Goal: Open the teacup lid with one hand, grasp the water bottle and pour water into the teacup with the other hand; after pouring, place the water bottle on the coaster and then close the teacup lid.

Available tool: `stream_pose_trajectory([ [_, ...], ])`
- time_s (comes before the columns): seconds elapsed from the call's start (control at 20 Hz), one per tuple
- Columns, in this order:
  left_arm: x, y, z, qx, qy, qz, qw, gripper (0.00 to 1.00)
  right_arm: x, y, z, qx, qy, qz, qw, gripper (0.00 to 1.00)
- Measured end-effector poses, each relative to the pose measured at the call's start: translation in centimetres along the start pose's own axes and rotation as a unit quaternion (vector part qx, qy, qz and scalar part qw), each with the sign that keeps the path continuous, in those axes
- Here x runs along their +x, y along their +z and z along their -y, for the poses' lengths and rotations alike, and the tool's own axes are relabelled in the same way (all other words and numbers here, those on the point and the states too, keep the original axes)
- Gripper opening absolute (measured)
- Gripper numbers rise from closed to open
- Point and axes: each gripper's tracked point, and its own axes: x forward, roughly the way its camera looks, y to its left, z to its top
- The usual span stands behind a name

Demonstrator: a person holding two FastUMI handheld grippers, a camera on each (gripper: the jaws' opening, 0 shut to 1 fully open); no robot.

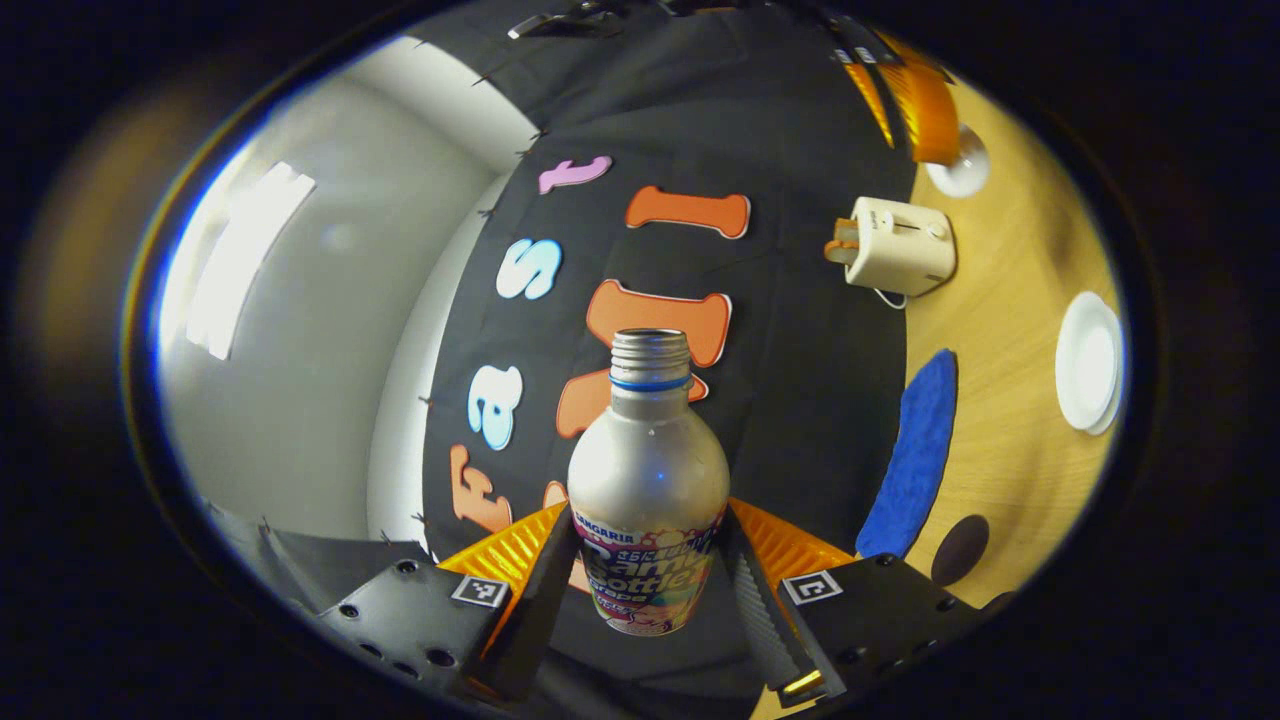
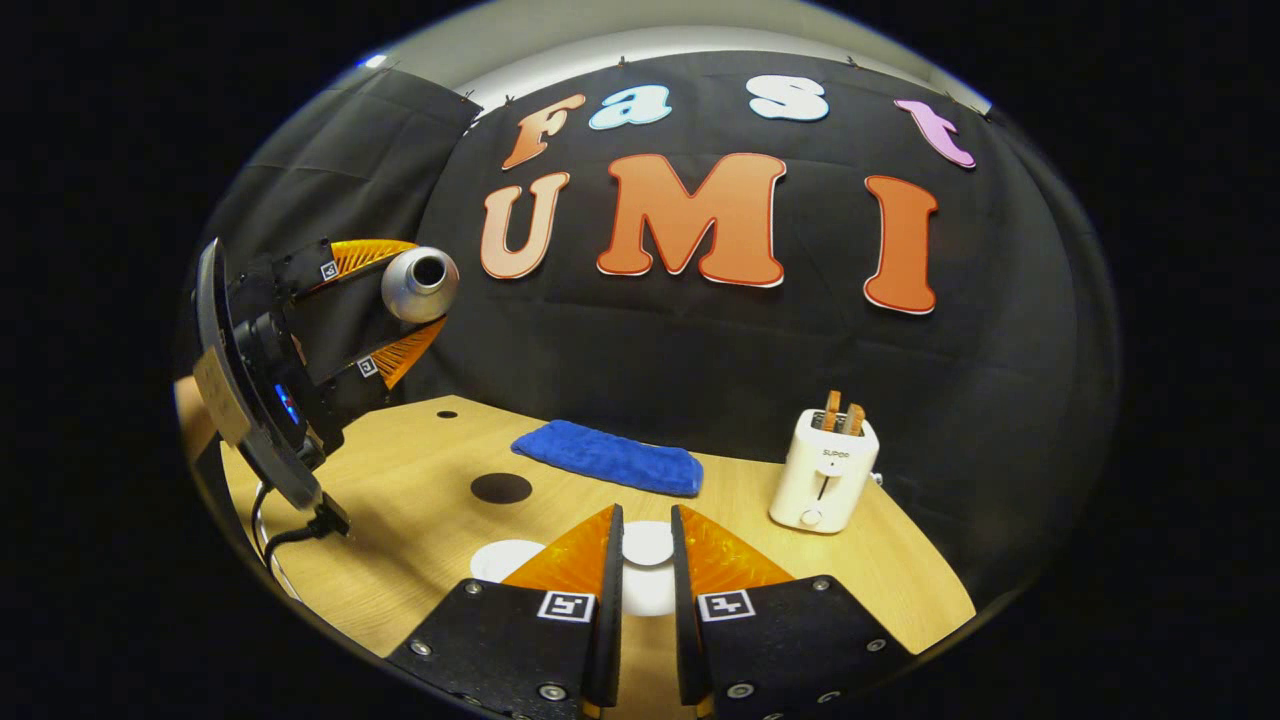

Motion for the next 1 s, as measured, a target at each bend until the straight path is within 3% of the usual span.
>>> stream_pose_trajectory([
  [0.25, 0.7, -2.7, -0.6, -0.142, 0.024, -0.033, 0.989, 0.84, 1.5, 0.2, -2.7, -0.013, 0.02, -0.003, 1.0, 0.23],
  [0.35, 0.8, -3.7, -0.9, -0.206, 0.037, -0.041, 0.977, 0.88, 2.3, 0.1, -3.6, -0.016, 0.028, -0.006, 0.999, 0.19],
  [0.45, 0.9, -4.7, -0.5, -0.27, 0.043, -0.051, 0.96, 0.84, 2.8, -0.1, -4.3, -0.02, 0.034, -0.01, 0.999, 0.23],
  [0.65, 2.2, -6.8, 1.5, -0.388, 0.03, -0.078, 0.918, 0.83, 3.7, -0.9, -5.7, -0.016, 0.048, -0.023, 0.998, 0.23],
  [0.8, 3.2, -8.7, 4.0, -0.474, 0.008, -0.112, 0.873, 0.84, 4.1, -1.6, -6.3, -0.018, 0.056, -0.032, 0.998, 0.23],
  [1.0, 3.5, -10.3, 7.1, -0.552, -0.016, -0.154, 0.819, 0.87, 4.5, -2.0, -6.7, -0.011, 0.062, -0.036, 0.997, 0.24],
])
